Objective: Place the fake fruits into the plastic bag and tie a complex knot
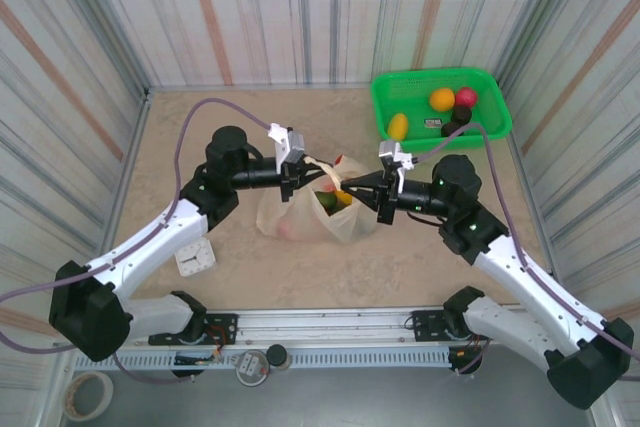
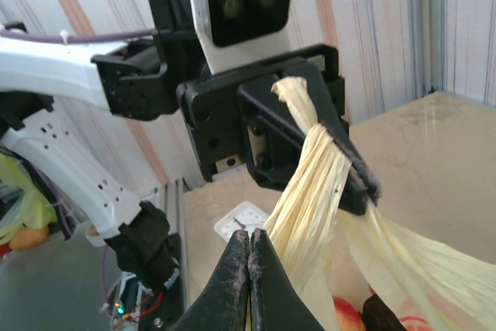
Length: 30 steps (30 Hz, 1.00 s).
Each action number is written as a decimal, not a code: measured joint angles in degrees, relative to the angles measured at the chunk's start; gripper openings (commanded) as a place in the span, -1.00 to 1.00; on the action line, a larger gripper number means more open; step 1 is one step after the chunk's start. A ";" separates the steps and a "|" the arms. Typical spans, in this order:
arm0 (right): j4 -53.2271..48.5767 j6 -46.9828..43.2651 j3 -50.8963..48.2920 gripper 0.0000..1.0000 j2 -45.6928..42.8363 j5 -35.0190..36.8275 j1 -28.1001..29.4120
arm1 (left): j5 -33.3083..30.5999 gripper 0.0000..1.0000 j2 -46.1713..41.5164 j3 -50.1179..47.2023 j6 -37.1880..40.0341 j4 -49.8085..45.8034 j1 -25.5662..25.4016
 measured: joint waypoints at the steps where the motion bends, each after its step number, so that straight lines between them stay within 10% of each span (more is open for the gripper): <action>1: 0.52 -0.52 -0.02 -1.00 0.94 0.44 0.66 | -0.13 -1.00 0.00 0.00 -0.13 0.00 0.26; 30: 7.89 -8.02 0.52 -1.00 15.10 18.12 5.01 | -13.92 -1.00 -0.17 4.11 2.16 -14.86 -2.16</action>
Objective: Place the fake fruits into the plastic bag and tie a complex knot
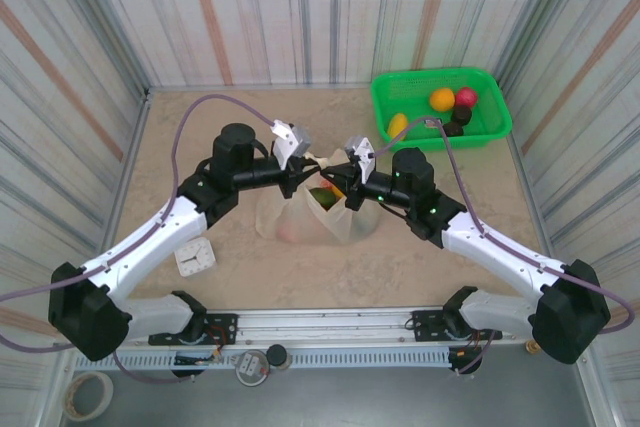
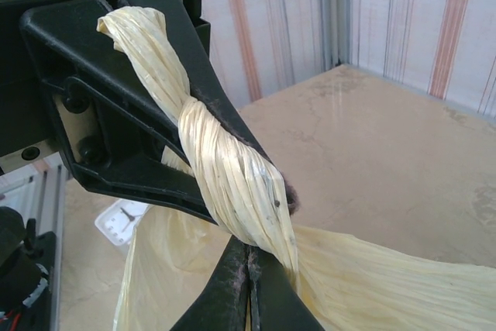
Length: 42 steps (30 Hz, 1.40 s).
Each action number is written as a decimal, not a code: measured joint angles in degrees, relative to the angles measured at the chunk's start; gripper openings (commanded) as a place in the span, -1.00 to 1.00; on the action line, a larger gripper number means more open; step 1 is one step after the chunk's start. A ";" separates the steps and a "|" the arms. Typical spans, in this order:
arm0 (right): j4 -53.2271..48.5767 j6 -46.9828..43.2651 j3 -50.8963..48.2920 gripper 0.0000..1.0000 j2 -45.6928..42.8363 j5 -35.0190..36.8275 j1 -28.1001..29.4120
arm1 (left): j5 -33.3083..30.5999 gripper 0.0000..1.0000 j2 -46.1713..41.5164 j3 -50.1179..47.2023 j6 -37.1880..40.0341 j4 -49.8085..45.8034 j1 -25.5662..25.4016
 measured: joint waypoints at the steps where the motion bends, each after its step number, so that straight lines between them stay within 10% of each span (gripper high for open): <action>1: 0.04 0.00 0.00 -1.00 0.00 0.00 -0.02 | -0.04 -1.00 -0.13 0.00 0.31 -0.02 0.00; 10: 0.15 0.48 0.00 -1.00 0.00 -0.79 -0.42 | 0.31 -0.57 -0.48 -0.02 1.81 -0.04 0.00; 33: 0.15 0.70 0.00 -1.00 0.00 -1.14 -1.20 | -0.44 -0.66 -2.78 -0.02 5.88 -4.74 -0.39; 42: 0.22 0.87 0.02 -1.00 0.26 -1.77 -1.16 | -0.37 -0.37 -2.80 -0.02 6.36 -5.07 -0.44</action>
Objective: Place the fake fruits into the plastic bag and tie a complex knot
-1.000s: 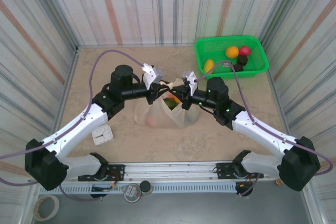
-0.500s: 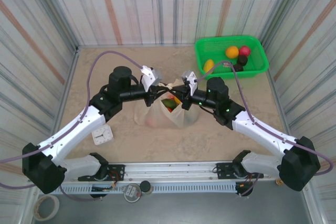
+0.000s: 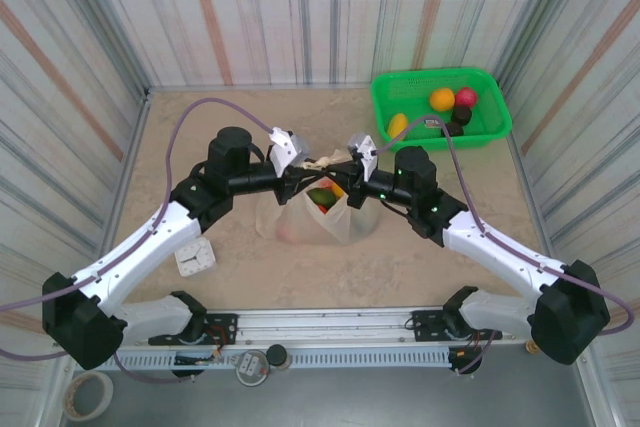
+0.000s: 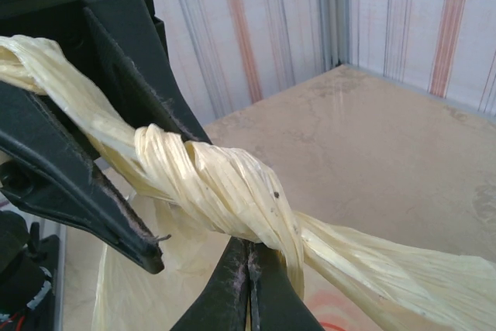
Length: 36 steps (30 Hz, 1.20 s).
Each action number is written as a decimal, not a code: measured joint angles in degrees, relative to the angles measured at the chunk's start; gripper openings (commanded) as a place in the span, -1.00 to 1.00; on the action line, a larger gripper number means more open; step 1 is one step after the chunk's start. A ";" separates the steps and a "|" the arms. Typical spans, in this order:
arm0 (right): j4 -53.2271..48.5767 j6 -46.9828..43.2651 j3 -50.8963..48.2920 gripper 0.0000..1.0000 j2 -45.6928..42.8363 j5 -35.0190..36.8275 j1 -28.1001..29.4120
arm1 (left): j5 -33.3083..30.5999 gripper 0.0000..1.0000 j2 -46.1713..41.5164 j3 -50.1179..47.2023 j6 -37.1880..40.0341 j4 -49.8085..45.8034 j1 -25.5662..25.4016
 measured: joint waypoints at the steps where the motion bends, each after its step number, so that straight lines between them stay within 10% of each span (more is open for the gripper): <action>1: -0.02 0.00 -0.02 -1.00 0.20 -0.22 0.02 | 0.02 -0.35 0.00 0.00 -0.09 0.07 -0.02; 14: 1.29 -0.04 0.00 -1.00 0.59 -2.86 1.49 | 1.51 -0.41 0.33 0.00 -4.94 4.42 1.49; 21: 1.44 -0.28 0.00 -1.00 0.59 -3.23 1.64 | 2.23 -1.00 1.68 0.00 -6.36 5.16 1.49; 31: -0.22 -1.42 -0.02 -0.02 -0.04 -2.64 1.64 | 3.06 -1.00 1.79 0.00 -6.47 5.22 1.49; 36: -5.51 -3.52 -0.02 0.02 -5.46 -6.01 0.50 | 3.06 -1.00 1.66 0.00 -5.09 5.35 1.46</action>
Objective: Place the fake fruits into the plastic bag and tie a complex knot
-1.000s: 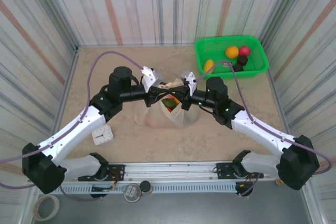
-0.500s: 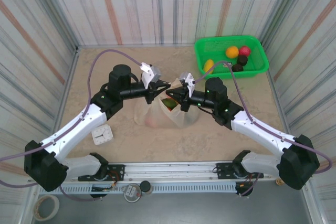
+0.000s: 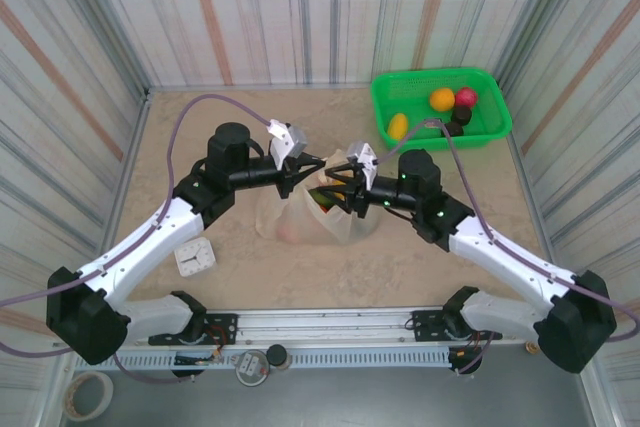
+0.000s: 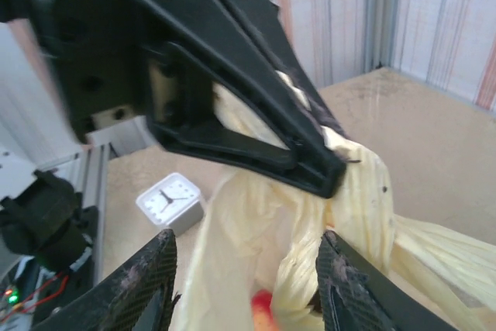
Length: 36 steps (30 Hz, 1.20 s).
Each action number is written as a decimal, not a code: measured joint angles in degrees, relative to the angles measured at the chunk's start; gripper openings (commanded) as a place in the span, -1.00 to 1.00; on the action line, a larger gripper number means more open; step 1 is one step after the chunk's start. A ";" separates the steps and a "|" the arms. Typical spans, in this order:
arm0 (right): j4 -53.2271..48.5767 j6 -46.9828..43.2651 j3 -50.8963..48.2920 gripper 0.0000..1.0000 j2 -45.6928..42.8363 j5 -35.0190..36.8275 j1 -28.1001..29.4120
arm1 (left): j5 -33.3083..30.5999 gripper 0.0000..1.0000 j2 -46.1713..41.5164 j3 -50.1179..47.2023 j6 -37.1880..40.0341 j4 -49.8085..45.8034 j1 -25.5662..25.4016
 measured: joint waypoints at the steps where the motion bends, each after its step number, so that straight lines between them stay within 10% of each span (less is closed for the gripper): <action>1: -1.51 -0.42 0.00 0.01 -2.05 -1.66 -0.83 | 0.00 -1.00 -0.11 0.00 0.44 0.00 0.00; 9: -9.46 -4.68 3.02 -0.37 -11.34 -8.39 -8.72 | 1.20 -1.00 -1.18 -0.22 3.85 0.00 0.00; 17: -19.80 -19.17 11.39 0.22 -0.50 -7.52 -10.23 | 3.89 -1.00 -2.27 -1.49 7.76 -0.37 -0.17; 36: -32.37 -37.48 22.71 -0.02 13.99 -17.11 -6.08 | 7.02 -1.00 -3.54 -1.49 14.62 -3.26 -1.03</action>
